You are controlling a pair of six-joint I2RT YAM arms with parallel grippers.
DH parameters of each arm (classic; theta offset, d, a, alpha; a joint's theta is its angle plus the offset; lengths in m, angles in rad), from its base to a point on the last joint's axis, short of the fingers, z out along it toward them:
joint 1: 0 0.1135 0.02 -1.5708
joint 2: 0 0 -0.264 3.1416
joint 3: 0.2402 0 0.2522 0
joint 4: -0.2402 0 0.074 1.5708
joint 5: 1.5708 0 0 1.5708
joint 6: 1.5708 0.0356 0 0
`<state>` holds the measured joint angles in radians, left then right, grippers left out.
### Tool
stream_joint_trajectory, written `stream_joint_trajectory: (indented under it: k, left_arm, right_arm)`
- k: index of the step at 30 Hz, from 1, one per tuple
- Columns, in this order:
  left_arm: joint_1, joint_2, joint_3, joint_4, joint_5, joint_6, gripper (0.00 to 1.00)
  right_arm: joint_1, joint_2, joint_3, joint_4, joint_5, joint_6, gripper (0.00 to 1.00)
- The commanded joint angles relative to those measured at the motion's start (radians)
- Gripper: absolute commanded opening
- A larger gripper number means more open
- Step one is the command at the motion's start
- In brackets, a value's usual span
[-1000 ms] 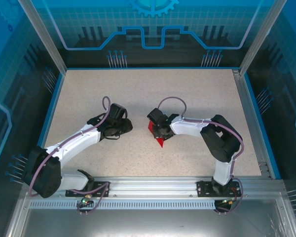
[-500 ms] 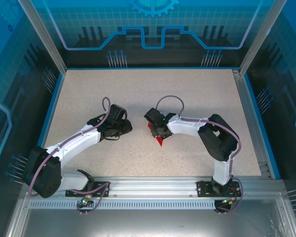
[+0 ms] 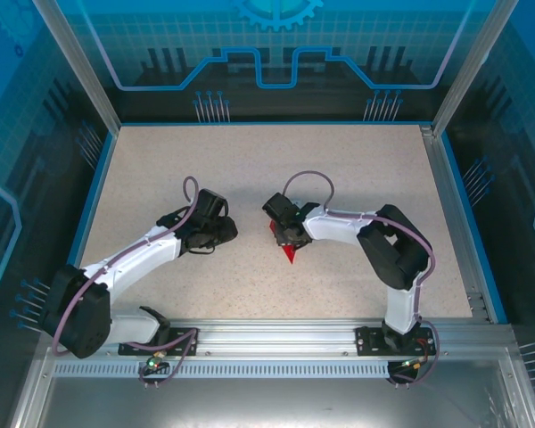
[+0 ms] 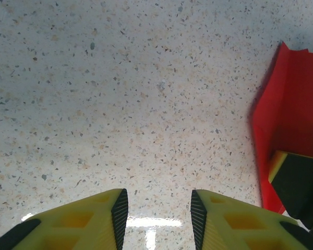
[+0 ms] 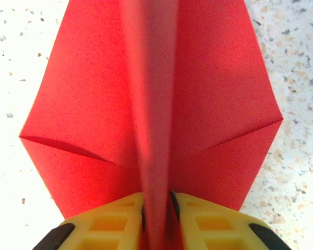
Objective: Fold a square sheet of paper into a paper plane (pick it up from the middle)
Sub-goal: Turn over the paper plane at the center of the table.
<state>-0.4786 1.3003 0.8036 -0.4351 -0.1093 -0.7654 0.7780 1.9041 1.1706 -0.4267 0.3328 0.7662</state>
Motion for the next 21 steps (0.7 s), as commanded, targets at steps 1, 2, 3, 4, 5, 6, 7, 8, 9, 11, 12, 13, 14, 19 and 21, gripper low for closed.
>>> stream_joint_trajectory:
  k: [1, 2, 3, 4, 5, 6, 7, 8, 9, 11, 12, 13, 14, 19, 21]
  left_arm:
    - [0.009, -0.019, -0.008, 0.004, -0.015, -0.01, 0.41]
    - [0.009, -0.018, -0.009, 0.005, -0.014, -0.009, 0.41]
    - [0.009, -0.016, -0.006, 0.006, -0.013, -0.008, 0.41]
    - [0.009, -0.016, -0.006, 0.004, -0.013, -0.01, 0.41]
    - [0.011, -0.015, -0.005, 0.004, -0.015, -0.008, 0.41]
    - [0.011, -0.015, -0.003, 0.004, -0.016, -0.008, 0.41]
    - [0.011, -0.015, -0.004, 0.004, -0.015, -0.008, 0.41]
    - [0.011, -0.014, -0.003, 0.003, -0.016, -0.008, 0.41]
    - [0.012, -0.013, -0.003, 0.003, -0.015, -0.008, 0.41]
    - [0.012, -0.012, -0.003, 0.002, -0.016, -0.008, 0.42]
    - [0.012, -0.013, -0.001, 0.0, -0.015, -0.008, 0.42]
    - [0.011, -0.013, -0.003, 0.0, -0.016, -0.008, 0.42]
    - [0.012, -0.013, -0.002, 0.001, -0.017, -0.008, 0.42]
    - [0.011, -0.016, 0.001, -0.001, -0.018, -0.007, 0.43]
    - [0.012, -0.014, 0.002, -0.001, -0.018, -0.006, 0.43]
  right_arm:
    - [-0.01, 0.054, 0.007, -0.019, -0.022, -0.01, 0.22]
    - [-0.01, 0.062, 0.008, -0.023, -0.027, -0.009, 0.22]
    - [-0.012, 0.071, 0.009, -0.025, -0.035, -0.01, 0.23]
    - [-0.012, 0.077, 0.009, -0.024, -0.042, -0.014, 0.23]
    - [-0.012, 0.081, 0.01, -0.025, -0.043, -0.018, 0.24]
    - [-0.012, 0.085, 0.011, -0.025, -0.044, -0.023, 0.25]
    - [-0.013, 0.088, 0.013, -0.027, -0.046, -0.032, 0.27]
    - [-0.012, 0.092, 0.016, -0.029, -0.047, -0.043, 0.27]
    - [-0.01, 0.094, 0.021, -0.03, -0.048, -0.06, 0.27]
    - [-0.009, 0.098, 0.024, -0.027, -0.051, -0.086, 0.28]
    - [-0.01, 0.099, 0.026, -0.025, -0.057, -0.098, 0.28]
    - [-0.012, 0.102, 0.027, -0.026, -0.059, -0.101, 0.3]
    - [-0.013, 0.103, 0.027, -0.026, -0.062, -0.101, 0.3]
    - [-0.033, 0.1, 0.014, -0.006, -0.093, -0.066, 0.3]
    - [-0.04, 0.096, 0.016, -0.005, -0.098, -0.062, 0.31]
